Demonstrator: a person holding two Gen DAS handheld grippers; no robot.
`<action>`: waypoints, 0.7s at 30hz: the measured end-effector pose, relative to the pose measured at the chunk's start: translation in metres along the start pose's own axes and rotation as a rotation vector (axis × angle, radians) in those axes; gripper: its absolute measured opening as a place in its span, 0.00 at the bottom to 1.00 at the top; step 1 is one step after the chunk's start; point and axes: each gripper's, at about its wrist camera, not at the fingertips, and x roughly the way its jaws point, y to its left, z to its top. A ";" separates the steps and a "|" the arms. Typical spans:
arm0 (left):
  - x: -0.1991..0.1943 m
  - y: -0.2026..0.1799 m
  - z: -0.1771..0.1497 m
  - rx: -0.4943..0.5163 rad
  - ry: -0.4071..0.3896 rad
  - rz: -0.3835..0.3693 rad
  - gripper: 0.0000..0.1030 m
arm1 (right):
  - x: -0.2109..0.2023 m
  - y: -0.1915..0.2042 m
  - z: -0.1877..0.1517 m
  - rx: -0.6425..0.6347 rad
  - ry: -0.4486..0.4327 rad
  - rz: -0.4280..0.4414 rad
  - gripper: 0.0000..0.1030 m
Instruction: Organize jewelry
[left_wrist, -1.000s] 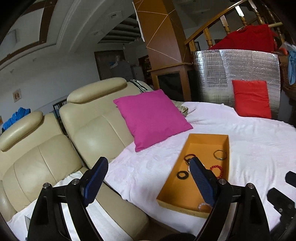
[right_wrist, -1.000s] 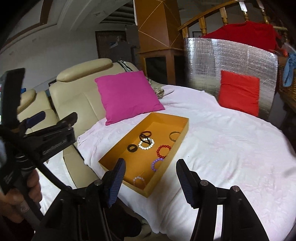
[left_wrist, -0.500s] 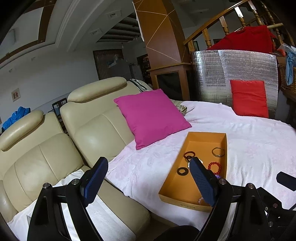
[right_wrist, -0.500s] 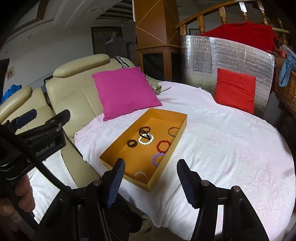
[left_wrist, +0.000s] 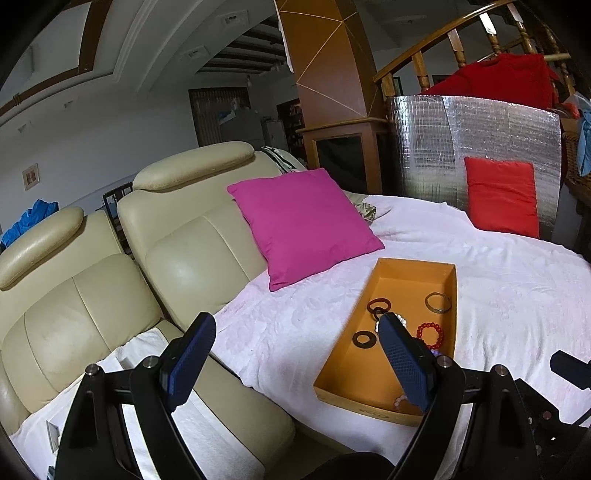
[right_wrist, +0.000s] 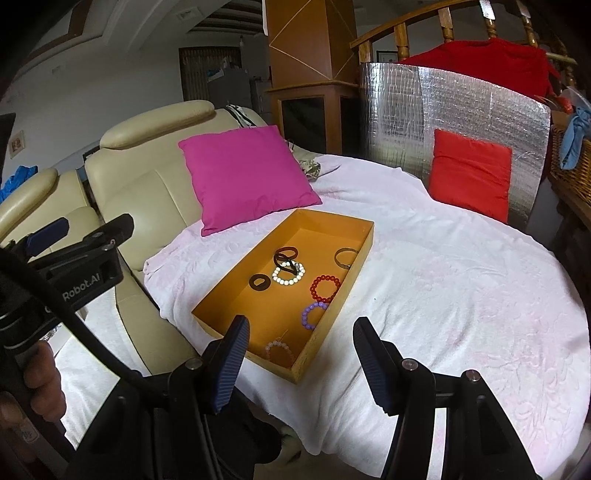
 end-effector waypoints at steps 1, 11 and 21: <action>0.000 -0.001 0.000 0.001 0.002 -0.003 0.87 | 0.000 0.000 0.000 0.000 0.001 0.000 0.61; 0.002 0.000 0.000 0.000 0.008 -0.013 0.87 | 0.003 0.003 0.000 -0.001 0.000 -0.002 0.61; 0.007 0.000 0.000 -0.010 0.018 -0.033 0.87 | 0.000 0.002 -0.001 -0.003 -0.001 -0.017 0.61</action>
